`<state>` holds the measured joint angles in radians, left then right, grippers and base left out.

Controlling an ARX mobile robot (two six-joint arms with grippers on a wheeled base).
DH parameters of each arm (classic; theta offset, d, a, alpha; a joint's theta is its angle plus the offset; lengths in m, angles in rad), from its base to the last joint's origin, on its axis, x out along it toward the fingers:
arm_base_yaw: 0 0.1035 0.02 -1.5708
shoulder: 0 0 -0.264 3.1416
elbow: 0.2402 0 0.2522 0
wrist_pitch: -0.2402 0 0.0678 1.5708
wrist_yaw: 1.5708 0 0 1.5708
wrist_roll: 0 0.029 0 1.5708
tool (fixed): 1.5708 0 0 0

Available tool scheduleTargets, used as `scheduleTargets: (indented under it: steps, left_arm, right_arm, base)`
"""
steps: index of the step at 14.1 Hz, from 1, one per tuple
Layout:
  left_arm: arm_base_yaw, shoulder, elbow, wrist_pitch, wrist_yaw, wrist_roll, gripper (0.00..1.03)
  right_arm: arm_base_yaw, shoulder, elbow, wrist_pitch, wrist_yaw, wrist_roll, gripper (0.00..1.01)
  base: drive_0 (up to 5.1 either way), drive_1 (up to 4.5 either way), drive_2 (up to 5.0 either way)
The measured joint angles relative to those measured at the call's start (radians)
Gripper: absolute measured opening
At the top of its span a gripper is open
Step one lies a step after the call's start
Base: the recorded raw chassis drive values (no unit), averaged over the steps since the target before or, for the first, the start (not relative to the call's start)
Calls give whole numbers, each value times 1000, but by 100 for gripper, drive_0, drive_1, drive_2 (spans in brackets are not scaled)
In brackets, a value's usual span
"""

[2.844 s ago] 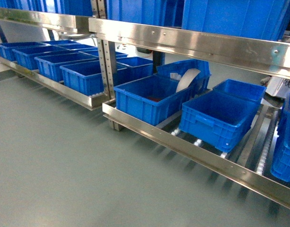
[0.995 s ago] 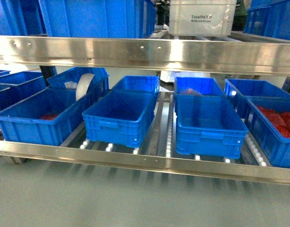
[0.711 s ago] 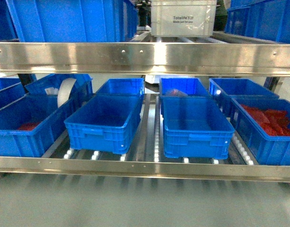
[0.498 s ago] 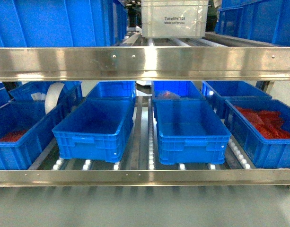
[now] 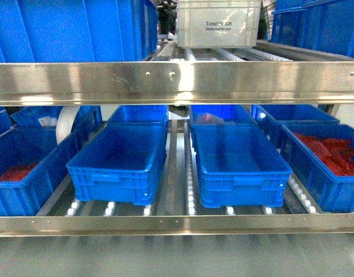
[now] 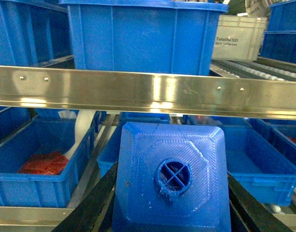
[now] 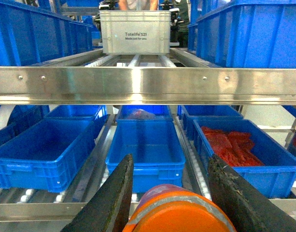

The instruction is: Sort blue parts and orange caps into right shelf containers

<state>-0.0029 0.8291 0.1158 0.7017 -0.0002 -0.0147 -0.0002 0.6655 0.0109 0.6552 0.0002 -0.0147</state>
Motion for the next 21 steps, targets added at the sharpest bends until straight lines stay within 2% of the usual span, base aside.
scheduleTargets:
  steps: [3,21]
  left_arm:
    - [3,0,0,0,-2,0,45]
    - [3,1,0,1,-1,0,45]
  right_arm:
    - [0,1,0,-1,-1,0,41]
    - [0,0,0,0,0,5,41]
  base:
    - [-35,205,-276]
    - [0,0,0]
